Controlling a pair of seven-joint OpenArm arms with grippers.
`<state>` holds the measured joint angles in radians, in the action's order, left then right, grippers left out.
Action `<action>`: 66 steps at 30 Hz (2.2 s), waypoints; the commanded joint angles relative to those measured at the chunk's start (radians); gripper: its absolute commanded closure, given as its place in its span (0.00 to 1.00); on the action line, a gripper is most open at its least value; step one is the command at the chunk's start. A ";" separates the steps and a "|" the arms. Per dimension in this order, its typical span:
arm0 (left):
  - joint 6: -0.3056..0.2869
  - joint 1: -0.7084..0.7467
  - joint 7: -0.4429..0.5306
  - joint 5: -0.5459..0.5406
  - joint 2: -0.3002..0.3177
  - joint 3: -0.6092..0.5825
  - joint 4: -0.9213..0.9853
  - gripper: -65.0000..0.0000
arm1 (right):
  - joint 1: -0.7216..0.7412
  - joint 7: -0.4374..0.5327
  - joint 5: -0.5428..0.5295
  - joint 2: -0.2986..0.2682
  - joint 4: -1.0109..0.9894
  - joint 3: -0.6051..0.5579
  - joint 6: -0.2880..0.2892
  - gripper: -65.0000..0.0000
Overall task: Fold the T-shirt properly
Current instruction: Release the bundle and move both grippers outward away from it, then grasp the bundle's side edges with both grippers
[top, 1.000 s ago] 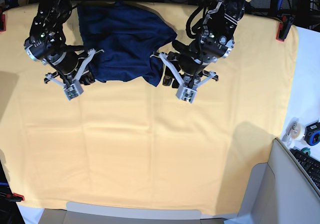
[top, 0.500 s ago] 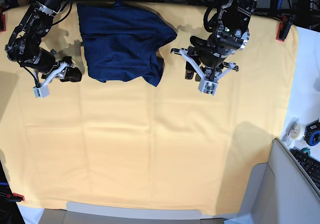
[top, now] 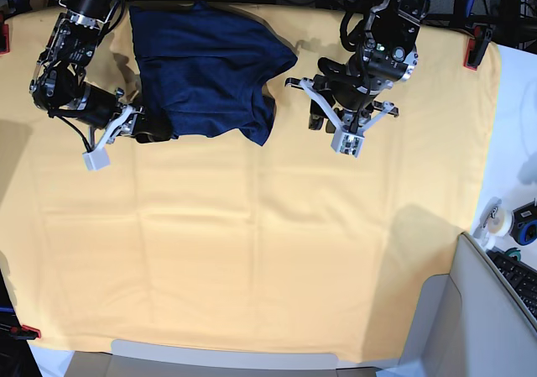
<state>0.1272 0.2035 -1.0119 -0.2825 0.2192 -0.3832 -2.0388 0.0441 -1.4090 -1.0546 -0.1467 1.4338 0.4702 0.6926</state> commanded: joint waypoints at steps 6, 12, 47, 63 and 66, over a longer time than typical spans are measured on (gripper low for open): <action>-0.004 0.084 0.009 -0.001 0.004 0.003 -0.016 0.73 | 0.000 0.013 -0.028 -0.012 0.012 -0.020 0.006 0.57; -0.005 0.155 -0.020 -0.065 0.003 0.005 -0.020 0.68 | -0.002 0.013 -0.026 -0.012 0.000 -0.067 0.006 0.71; -0.274 0.106 -0.341 -0.786 0.019 0.120 0.234 0.59 | -0.002 0.013 -0.026 -0.018 -0.052 -0.093 0.006 0.96; -0.274 -0.060 -0.341 -0.786 0.016 -0.055 0.382 0.59 | -0.002 0.013 -0.026 -0.018 -0.052 -0.095 0.006 0.96; -0.274 -0.060 -0.344 -0.786 0.016 -0.055 0.384 0.59 | -0.002 0.013 -0.026 -0.017 -0.052 -0.095 0.006 0.96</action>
<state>-0.1551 0.1417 -1.3327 -1.0855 0.2352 -0.4320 -1.6508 0.0303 -1.3960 -1.0615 -0.1543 1.3693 0.3740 0.6926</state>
